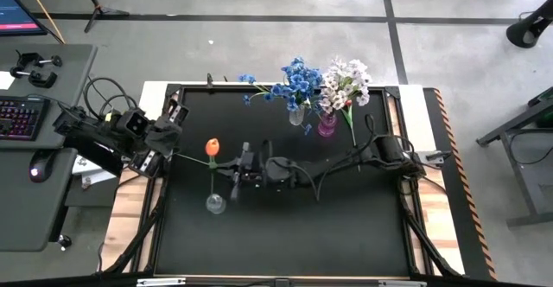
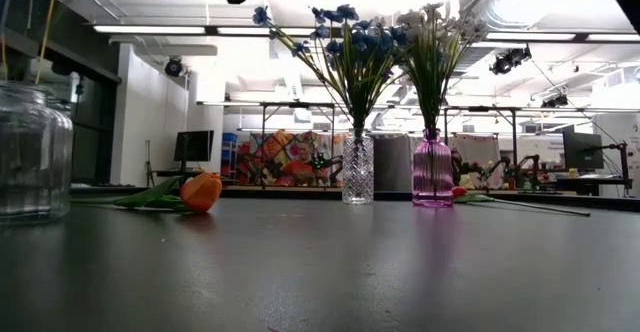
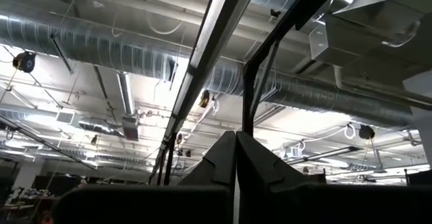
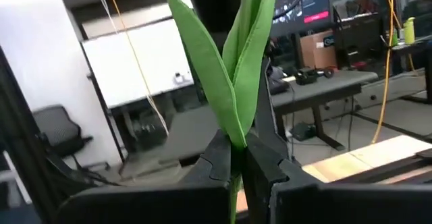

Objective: Sort flowers into vase by color
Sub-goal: Put the bottom right orange flowers into the bottom transparent vase

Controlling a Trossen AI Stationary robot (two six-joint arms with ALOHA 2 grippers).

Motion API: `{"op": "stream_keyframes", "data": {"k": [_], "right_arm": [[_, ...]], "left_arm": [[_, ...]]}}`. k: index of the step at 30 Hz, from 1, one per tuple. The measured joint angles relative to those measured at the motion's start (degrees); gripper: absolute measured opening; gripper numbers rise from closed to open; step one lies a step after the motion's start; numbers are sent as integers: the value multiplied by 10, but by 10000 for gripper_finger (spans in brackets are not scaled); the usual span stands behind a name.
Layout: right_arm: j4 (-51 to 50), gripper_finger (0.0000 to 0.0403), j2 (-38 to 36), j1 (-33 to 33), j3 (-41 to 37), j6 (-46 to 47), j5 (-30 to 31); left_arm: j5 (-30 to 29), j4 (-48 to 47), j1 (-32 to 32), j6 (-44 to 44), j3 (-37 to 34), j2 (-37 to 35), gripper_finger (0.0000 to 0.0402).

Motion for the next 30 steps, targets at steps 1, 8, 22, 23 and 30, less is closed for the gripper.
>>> {"op": "stream_keyframes", "data": {"k": [1,8,22,23,30], "right_arm": [[-9,0,0,0,4,-5,-1],[-74,0,-1,-2,25,-17,-4],[-98,12,0,1,25,12,-37],[-98,22,0,2,25,12,-39],[-98,149,0,3,25,42,-50]], "left_arm": [[0,0,0,-2,0,0,0],[0,-1,0,-3,0,0,0],[0,-2,0,-3,0,0,0],[0,-2,0,-3,0,0,0],[0,-2,0,-3,0,0,0]]}}
